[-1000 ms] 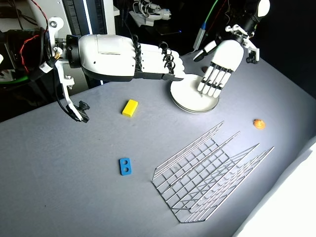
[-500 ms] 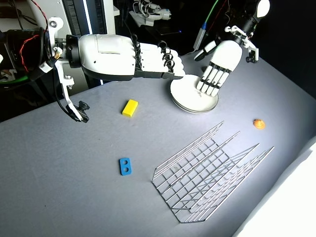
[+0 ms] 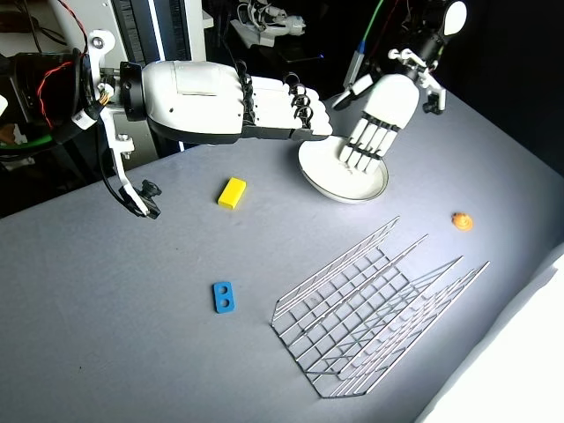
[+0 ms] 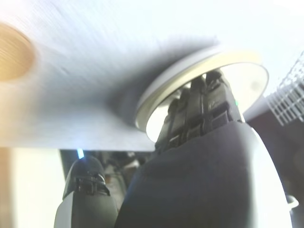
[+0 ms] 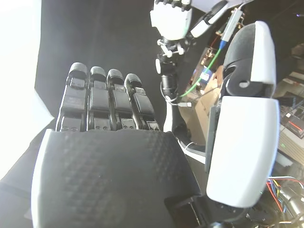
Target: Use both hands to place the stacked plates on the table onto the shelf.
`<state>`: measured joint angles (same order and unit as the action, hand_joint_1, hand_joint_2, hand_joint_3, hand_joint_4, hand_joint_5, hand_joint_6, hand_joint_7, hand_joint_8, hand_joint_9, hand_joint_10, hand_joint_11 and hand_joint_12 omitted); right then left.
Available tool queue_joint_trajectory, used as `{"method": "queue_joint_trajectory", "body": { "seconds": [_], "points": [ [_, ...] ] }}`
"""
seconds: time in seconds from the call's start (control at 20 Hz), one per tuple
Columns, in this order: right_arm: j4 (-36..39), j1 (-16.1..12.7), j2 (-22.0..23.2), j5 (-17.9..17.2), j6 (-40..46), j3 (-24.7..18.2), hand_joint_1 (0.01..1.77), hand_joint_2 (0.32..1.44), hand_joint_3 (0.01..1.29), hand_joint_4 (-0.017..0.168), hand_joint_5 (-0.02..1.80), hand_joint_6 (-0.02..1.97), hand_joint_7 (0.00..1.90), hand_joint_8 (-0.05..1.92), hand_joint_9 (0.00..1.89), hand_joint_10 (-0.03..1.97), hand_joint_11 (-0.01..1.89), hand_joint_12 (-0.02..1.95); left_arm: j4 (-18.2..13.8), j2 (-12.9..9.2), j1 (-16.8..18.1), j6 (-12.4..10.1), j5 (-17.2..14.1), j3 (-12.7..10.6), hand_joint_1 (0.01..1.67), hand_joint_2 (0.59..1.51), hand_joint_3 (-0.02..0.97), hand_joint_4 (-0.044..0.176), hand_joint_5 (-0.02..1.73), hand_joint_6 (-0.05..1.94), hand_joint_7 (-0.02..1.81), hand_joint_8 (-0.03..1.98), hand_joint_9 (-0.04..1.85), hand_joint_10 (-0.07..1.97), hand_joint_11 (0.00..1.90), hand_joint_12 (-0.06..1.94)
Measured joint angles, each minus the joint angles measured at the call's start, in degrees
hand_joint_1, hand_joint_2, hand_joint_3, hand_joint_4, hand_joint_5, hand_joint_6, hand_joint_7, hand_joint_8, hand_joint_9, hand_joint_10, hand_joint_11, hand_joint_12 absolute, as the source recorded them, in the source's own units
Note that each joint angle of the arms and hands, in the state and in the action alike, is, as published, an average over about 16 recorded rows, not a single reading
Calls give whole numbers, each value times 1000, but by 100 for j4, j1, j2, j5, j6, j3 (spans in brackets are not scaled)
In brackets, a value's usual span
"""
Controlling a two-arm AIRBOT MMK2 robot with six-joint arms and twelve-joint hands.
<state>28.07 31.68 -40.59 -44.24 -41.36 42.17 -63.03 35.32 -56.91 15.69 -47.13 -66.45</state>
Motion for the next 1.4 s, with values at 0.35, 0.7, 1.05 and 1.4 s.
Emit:
{"method": "queue_joint_trajectory", "body": {
  "seconds": [0.35, 0.7, 1.05, 1.4],
  "points": [
    [-30, -137, -306, 332, -486, 4, 955, 811, 16, -3, 20, 17, 12, 13, 18, 3, 23, 62, 382, 77, 82, -10, 271, 381, 17, 1074, 15, -10, -12, -33, -4, -20, 18, 8, 14, 12],
    [-378, -318, -1100, 1092, -1734, 100, 1094, 834, 17, -3, 20, 17, 12, 12, 16, 3, 20, 133, 664, 121, 176, -9, 505, 618, 17, 1073, 15, -11, -14, -35, -5, -20, 17, 7, 14, 13],
    [-941, -444, -2006, 1809, -2766, 416, 1243, 878, 16, -3, 25, 18, 13, 13, 17, 3, 16, 274, 825, 135, 220, -6, 624, 723, 16, 1072, 16, -11, -15, -35, -7, -20, 17, 7, 15, 13],
    [-1392, -489, -2697, 2105, -3077, 887, 1303, 903, 16, -3, 35, 18, 22, 13, 28, 3, 15, 448, 910, 136, 234, -1, 673, 774, 16, 1075, 16, -11, -15, -35, -7, -19, 17, 7, 14, 13]
  ]
}}
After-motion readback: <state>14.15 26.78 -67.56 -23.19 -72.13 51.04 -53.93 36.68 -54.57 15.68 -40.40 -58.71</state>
